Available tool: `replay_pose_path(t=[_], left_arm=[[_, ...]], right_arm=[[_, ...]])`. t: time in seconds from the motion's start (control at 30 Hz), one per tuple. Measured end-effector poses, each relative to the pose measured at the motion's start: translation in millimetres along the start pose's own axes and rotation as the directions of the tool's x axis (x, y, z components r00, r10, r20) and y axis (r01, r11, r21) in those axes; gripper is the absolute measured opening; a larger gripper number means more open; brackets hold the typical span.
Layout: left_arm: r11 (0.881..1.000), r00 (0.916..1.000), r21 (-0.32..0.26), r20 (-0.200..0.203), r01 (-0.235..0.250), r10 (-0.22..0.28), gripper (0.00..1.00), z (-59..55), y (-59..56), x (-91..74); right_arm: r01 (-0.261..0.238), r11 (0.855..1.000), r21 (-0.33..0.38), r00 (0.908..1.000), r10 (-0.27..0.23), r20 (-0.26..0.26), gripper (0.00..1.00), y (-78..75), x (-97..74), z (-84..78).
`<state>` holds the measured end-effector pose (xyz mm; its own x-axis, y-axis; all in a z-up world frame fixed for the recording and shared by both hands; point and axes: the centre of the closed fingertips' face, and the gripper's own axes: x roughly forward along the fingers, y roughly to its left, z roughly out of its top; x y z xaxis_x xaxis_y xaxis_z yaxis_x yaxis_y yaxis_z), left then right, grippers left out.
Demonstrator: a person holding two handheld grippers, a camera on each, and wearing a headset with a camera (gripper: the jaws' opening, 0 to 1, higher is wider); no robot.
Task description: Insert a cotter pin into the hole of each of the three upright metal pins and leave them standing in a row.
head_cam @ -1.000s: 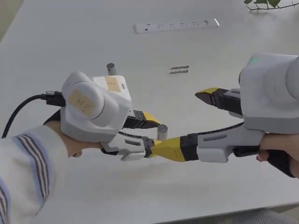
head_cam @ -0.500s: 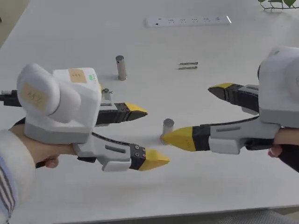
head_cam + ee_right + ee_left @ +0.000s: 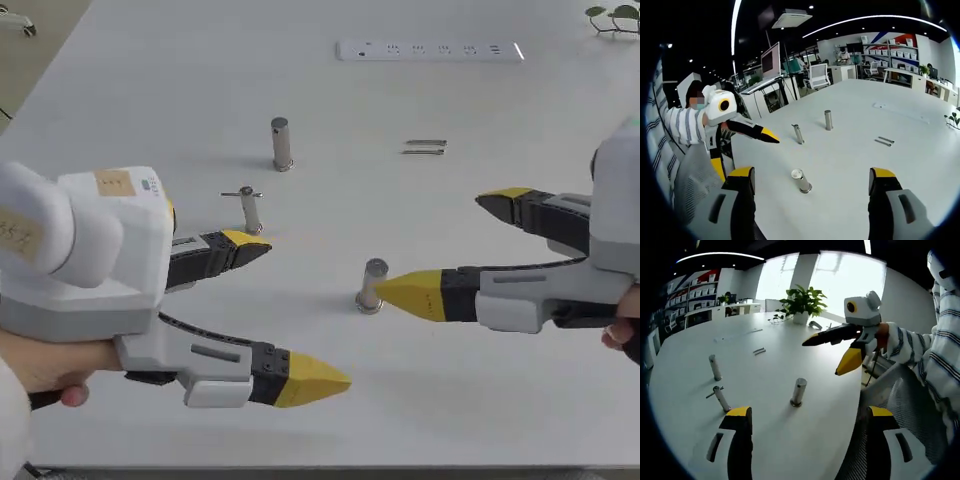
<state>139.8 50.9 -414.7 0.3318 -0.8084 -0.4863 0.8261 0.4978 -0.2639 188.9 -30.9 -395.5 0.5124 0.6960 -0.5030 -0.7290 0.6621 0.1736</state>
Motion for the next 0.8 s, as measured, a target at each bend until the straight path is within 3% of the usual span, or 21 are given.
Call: replay_pose_path(t=[0.03,0.3,0.43,0.53,0.67,0.8], left_arm=[[1.0,1.0,0.008,0.006,-0.004,0.003,0.99,0.2,0.0,0.1],[1.0,0.9999,-0.001,-0.008,-0.015,0.015,0.99,-8.8,-8.5,2.3],[0.996,0.9985,-0.068,0.007,-0.054,0.055,0.99,-8.6,-5.4,1.1],[0.993,0.9944,-0.048,0.0,-0.105,0.105,0.99,-11.2,1.8,-0.9],[0.99,0.9917,-0.056,-0.005,-0.129,0.129,0.99,-14.2,4.2,-4.0],[0.986,0.9889,-0.073,-0.007,-0.148,0.148,0.98,-17.5,5.9,-8.3]], right_arm=[[0.0,1.0,0.0,1.0,0.0,-0.001,0.93,-1.1,-0.3,0.2],[0.004,1.0,-0.031,0.9995,-0.005,-0.03,0.89,-15.4,-3.5,2.9],[-0.012,0.998,-0.069,0.9986,0.008,-0.052,0.84,-21.3,-3.3,6.0],[-0.031,0.989,-0.147,0.9937,0.015,-0.111,0.82,-28.4,-2.2,6.2],[-0.043,0.975,-0.218,0.9882,0.009,-0.153,0.76,-45.5,4.2,10.1],[-0.067,0.95,-0.304,0.9816,0.008,-0.191,0.58,-59.4,6.6,16.1]])
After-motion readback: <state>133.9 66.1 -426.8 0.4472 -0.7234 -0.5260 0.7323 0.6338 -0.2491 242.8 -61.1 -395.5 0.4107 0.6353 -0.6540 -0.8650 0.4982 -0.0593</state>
